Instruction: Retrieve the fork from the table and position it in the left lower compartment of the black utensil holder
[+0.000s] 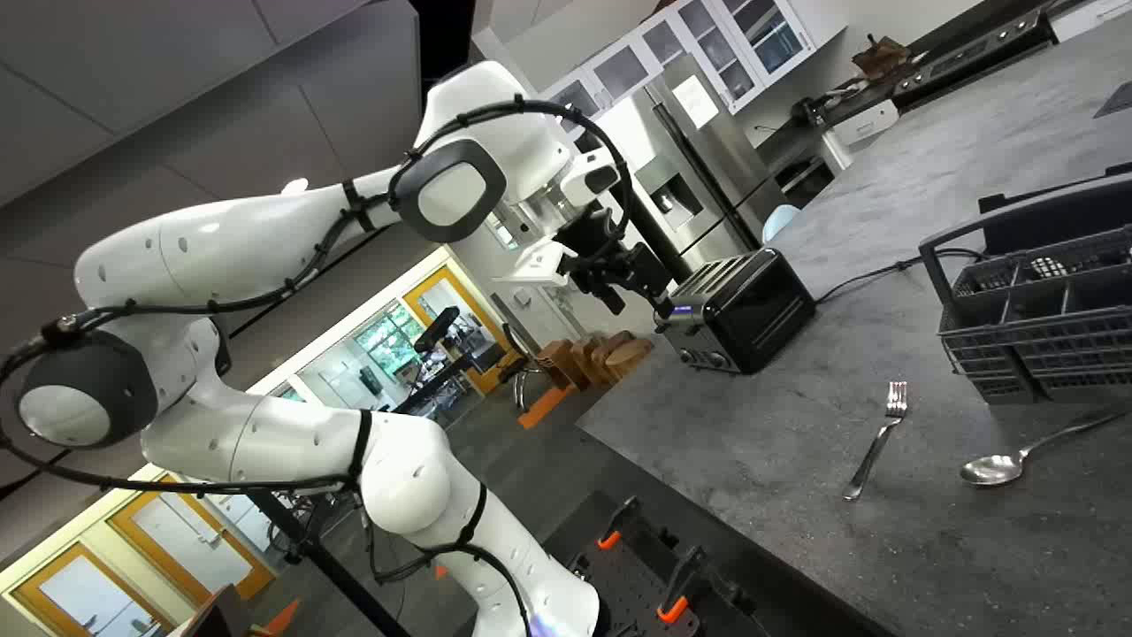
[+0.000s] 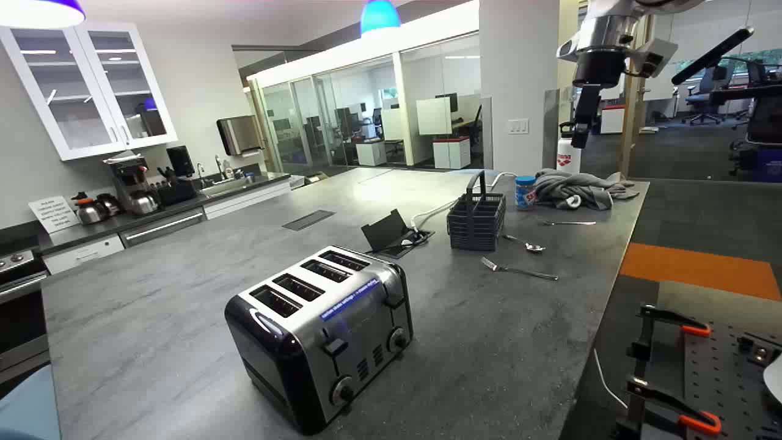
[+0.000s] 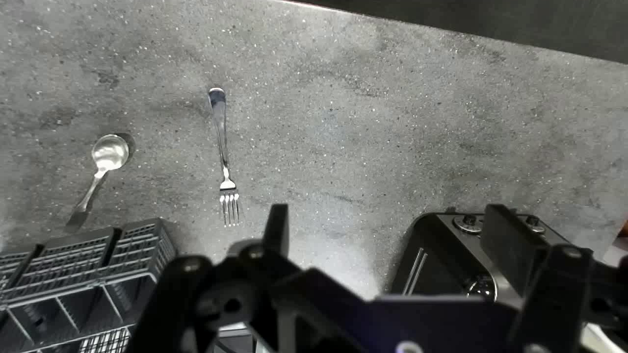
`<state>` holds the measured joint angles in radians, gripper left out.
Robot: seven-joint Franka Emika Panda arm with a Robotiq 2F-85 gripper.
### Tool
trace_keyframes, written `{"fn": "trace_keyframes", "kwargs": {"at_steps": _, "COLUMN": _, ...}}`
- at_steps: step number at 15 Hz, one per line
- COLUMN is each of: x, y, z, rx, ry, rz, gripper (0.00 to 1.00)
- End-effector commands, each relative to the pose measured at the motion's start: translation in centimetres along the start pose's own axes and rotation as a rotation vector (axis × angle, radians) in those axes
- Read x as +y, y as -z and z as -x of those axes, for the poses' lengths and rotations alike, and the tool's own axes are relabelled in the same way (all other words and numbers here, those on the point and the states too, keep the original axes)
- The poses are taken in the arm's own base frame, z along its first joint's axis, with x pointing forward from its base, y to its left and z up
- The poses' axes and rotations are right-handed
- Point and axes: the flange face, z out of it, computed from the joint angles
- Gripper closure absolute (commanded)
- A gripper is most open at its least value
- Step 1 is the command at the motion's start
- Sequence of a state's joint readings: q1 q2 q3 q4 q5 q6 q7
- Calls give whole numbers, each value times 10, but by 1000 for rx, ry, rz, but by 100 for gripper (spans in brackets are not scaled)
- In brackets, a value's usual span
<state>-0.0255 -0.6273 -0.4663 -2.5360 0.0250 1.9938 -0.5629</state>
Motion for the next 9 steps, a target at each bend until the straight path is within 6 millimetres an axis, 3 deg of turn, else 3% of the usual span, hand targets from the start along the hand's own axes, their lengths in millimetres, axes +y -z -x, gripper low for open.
{"fn": "trace_keyframes", "kwargs": {"at_steps": 1, "x": 0, "y": 0, "z": 0, "rx": -1, "ry": 0, "rz": -1, "gripper": 0}}
{"fn": "trace_keyframes", "kwargs": {"at_steps": 5, "x": 0, "y": 0, "z": 0, "rx": -1, "ry": 0, "rz": -1, "gripper": 0}}
{"fn": "trace_keyframes", "kwargs": {"at_steps": 9, "x": 13, "y": -31, "z": -9, "rx": 2, "ry": -6, "rz": 52, "gripper": 0}}
